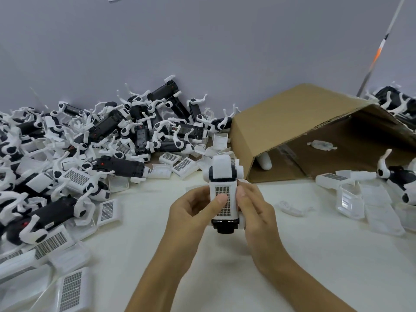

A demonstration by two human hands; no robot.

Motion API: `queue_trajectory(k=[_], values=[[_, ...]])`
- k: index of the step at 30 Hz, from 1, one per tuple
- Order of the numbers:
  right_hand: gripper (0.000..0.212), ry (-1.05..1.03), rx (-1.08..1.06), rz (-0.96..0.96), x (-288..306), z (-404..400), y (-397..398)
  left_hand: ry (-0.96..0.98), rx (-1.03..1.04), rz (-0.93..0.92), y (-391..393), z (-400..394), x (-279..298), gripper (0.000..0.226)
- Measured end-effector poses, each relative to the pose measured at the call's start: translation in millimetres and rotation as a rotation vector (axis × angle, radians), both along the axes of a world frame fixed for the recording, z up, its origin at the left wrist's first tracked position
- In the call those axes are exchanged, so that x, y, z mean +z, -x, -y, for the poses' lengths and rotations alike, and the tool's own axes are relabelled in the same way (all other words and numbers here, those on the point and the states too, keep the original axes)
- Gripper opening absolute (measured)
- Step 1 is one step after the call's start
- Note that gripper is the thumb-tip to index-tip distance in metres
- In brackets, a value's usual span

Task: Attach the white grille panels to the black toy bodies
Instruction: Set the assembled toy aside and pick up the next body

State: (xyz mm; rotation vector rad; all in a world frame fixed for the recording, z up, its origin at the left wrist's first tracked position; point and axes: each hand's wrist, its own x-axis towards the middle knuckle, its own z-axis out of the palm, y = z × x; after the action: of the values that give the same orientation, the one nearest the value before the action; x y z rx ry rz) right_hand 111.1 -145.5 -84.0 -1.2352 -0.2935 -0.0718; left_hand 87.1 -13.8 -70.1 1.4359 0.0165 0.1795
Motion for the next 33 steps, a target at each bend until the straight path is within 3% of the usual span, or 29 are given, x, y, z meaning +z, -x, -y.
queue_trajectory(k=[4,9,14,17,23,26,28,30,31,33], values=[[0.029,0.042,0.005,-0.010,2.9,2.3,2.1,-0.055,-0.072,0.002,2.7,0.8,0.2,0.028],[0.031,0.160,-0.120,0.029,3.4,3.1,-2.5,-0.072,0.038,0.027,4.0,6.4,2.1,0.020],[0.028,0.127,-0.006,-0.047,7.4,5.5,-0.8,0.006,0.056,-0.020,2.2,6.7,1.0,0.028],[0.019,0.161,0.010,0.004,12.3,4.6,3.3,0.074,0.020,0.010,3.1,6.0,1.9,0.030],[0.019,0.146,0.044,-0.002,16.0,13.0,6.1,-0.108,0.064,0.106,3.9,6.6,3.2,0.021],[0.025,0.146,0.083,-0.068,21.7,14.6,7.9,-0.300,0.258,0.126,4.4,4.4,3.6,0.017],[0.031,0.203,0.032,-0.073,26.9,17.6,6.5,-0.216,0.483,0.121,1.8,-7.6,4.0,0.027],[0.036,0.406,-0.043,0.022,31.9,23.9,6.9,-0.192,0.732,0.143,-4.7,-33.6,1.9,0.023],[0.037,0.526,-0.080,0.096,36.9,26.1,13.7,-0.276,0.810,0.139,-8.7,-48.4,-1.8,0.022],[0.032,0.751,-0.217,0.334,49.8,37.2,33.1,-0.504,0.792,0.021,-18.0,-69.6,-11.3,0.049]])
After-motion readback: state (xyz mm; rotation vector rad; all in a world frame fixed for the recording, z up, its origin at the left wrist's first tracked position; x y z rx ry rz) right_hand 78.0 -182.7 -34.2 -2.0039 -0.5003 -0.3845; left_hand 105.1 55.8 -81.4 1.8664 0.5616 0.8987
